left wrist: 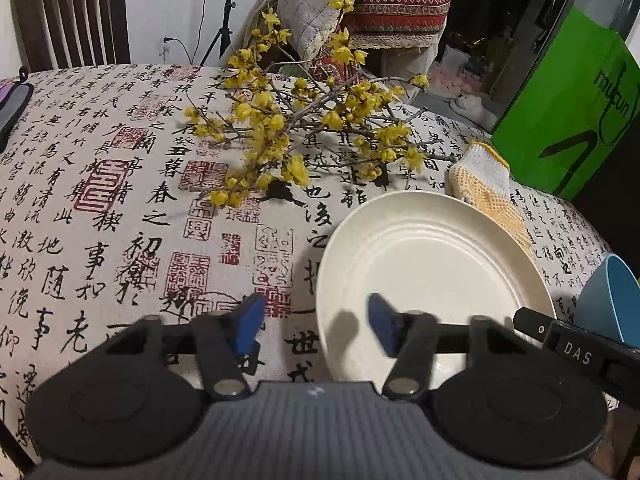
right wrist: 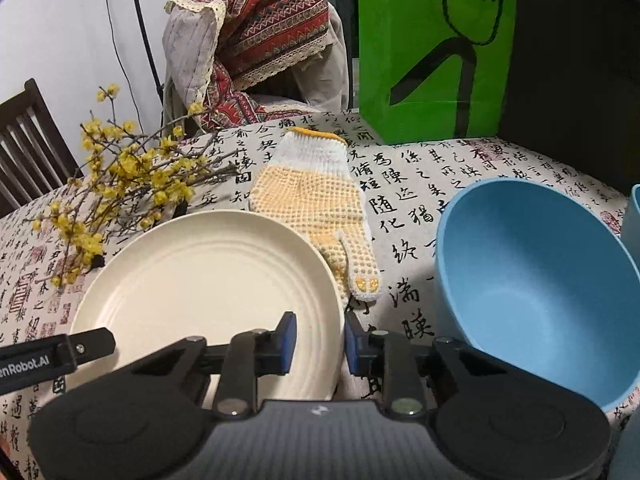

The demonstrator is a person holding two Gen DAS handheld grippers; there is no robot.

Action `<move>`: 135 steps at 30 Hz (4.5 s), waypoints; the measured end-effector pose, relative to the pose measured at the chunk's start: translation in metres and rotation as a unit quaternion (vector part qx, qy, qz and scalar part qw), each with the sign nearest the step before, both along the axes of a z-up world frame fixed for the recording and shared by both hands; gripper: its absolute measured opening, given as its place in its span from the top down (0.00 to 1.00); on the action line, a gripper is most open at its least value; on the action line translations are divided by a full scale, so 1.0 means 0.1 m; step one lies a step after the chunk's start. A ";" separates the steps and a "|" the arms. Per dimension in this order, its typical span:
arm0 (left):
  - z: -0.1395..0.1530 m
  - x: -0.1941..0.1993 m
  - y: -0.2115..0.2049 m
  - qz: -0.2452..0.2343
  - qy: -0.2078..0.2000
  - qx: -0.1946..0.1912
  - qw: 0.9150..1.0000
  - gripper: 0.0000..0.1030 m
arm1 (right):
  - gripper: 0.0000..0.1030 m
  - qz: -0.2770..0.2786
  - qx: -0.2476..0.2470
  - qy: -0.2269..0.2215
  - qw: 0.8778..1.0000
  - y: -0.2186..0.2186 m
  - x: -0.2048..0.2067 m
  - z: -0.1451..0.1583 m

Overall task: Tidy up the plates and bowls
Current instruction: 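Close both grippers on the cream plate rim, then lift the cream plate tilted up with both grippers, then carry the tilted cream plate toward the blue bowls with both grippers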

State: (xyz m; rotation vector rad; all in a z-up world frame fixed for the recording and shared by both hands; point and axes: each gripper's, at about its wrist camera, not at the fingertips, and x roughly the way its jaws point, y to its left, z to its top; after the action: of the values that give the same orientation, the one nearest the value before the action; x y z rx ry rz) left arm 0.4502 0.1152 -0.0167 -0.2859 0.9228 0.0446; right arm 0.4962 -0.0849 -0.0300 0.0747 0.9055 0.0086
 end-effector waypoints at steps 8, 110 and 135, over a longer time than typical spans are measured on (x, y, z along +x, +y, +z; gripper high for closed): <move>-0.02 -0.01 -0.07 -0.009 -0.017 0.015 1.000 0.76 | 0.79 0.011 -0.003 -0.005 1.000 0.00 0.03 -0.03; 1.04 -1.50 -0.02 -0.057 -0.212 0.064 0.973 0.85 | 0.88 0.039 -0.046 -0.239 0.969 0.13 -1.86 0.91; 1.14 -1.75 -0.18 -0.084 -0.241 0.072 0.964 0.85 | 0.88 -0.007 -0.030 -0.257 0.966 -0.03 -2.13 0.90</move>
State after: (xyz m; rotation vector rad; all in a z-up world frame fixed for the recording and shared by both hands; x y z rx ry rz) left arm 0.2749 0.0973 0.0974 -0.0738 0.4533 -0.1100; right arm 0.2835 -0.0878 0.0601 0.0203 0.3845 -0.0123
